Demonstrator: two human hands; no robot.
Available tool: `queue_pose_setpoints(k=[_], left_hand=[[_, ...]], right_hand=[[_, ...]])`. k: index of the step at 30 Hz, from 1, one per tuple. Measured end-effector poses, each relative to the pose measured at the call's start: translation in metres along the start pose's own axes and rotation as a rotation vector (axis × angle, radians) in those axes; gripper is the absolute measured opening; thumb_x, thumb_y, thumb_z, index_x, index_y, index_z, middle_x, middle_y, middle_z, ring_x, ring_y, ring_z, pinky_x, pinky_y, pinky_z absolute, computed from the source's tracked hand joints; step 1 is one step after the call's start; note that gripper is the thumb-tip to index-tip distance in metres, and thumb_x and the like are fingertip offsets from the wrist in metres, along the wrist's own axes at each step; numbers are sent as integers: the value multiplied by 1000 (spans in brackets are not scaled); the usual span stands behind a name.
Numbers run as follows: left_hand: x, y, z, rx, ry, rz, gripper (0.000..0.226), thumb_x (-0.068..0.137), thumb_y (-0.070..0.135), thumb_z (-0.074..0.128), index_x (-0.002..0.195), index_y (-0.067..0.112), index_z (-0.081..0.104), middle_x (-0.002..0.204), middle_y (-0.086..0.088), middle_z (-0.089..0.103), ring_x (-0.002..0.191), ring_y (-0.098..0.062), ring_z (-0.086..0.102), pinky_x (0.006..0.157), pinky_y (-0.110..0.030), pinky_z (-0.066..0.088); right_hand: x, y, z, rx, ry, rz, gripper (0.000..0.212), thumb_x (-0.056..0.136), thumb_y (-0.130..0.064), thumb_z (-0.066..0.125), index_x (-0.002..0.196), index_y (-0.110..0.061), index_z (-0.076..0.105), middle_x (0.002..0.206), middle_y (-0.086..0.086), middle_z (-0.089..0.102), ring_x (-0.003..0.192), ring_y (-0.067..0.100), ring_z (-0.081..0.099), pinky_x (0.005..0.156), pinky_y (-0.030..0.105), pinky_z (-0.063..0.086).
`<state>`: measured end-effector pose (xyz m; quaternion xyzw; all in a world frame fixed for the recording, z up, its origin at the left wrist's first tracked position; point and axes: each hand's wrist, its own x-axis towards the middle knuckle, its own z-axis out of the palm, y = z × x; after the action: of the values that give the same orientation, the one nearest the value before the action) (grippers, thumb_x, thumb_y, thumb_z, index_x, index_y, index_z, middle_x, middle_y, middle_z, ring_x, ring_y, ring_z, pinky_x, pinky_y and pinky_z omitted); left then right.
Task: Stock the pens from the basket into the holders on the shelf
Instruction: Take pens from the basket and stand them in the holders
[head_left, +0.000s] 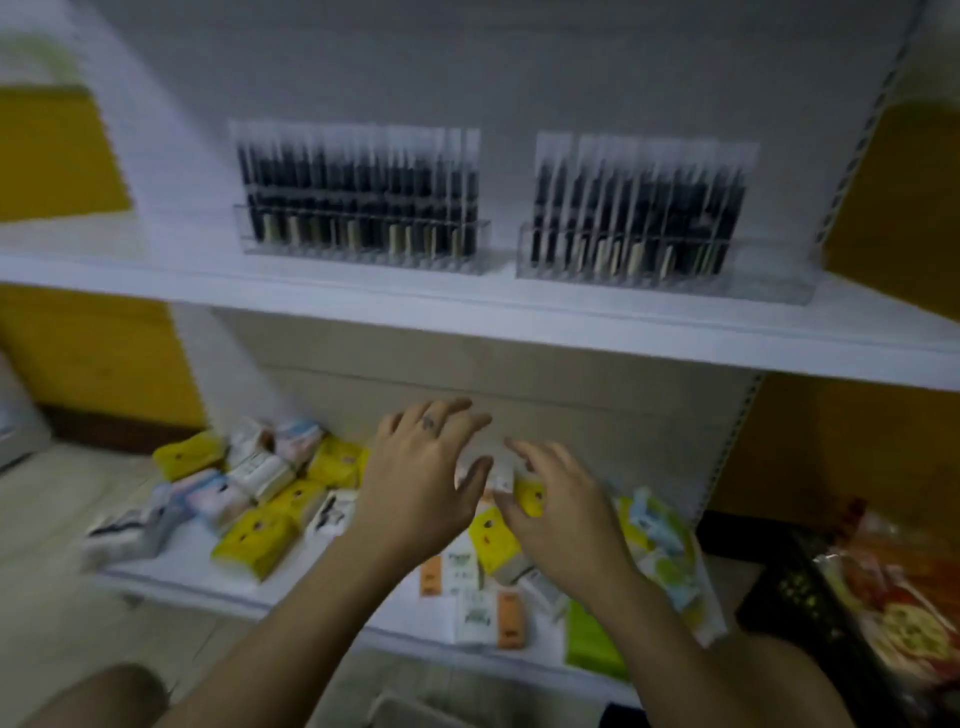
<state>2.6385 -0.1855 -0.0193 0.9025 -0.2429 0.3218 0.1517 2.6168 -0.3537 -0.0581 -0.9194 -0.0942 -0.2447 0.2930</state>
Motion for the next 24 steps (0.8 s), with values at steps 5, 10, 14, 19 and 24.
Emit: queue_pose_setpoints(k=[5, 10, 14, 19, 24], left_hand=[[-79, -22, 29, 58, -270, -115, 48, 84, 42, 66, 127, 22, 60, 125, 2, 62, 121, -23, 54, 97, -40, 39], [-130, -28, 58, 57, -452, -199, 57, 90, 53, 52, 142, 29, 43, 143, 6, 47, 137, -17, 35, 111, -34, 24], [-155, -30, 81, 71, -591, -247, 61, 91, 55, 49, 145, 30, 37, 149, 6, 39, 142, -15, 27, 116, -37, 18], [-180, -37, 115, 33, -728, -294, 62, 91, 54, 51, 145, 27, 37, 148, 4, 41, 141, -18, 28, 115, -38, 21], [-215, -52, 149, -53, -865, -415, 58, 90, 48, 54, 143, 26, 40, 147, 2, 43, 137, -20, 34, 113, -39, 26]], right_hand=[[-56, 25, 72, 17, -253, 134, 61, 90, -45, 61, 144, -37, 36, 146, -14, 36, 130, 14, 41, 104, 31, 38], [-74, 37, 99, -17, -412, 150, 66, 90, -47, 60, 148, -32, 32, 152, -9, 31, 137, 16, 33, 107, 35, 35], [-94, 45, 116, -45, -563, 208, 69, 90, -45, 61, 149, -27, 30, 152, -3, 30, 137, 22, 33, 107, 38, 36], [-115, 48, 147, -58, -704, 258, 69, 90, -45, 61, 149, -24, 31, 149, 2, 34, 135, 25, 35, 106, 39, 37], [-138, 60, 179, -76, -828, 353, 61, 86, -44, 64, 139, -22, 45, 140, 3, 43, 125, 24, 45, 98, 37, 43]])
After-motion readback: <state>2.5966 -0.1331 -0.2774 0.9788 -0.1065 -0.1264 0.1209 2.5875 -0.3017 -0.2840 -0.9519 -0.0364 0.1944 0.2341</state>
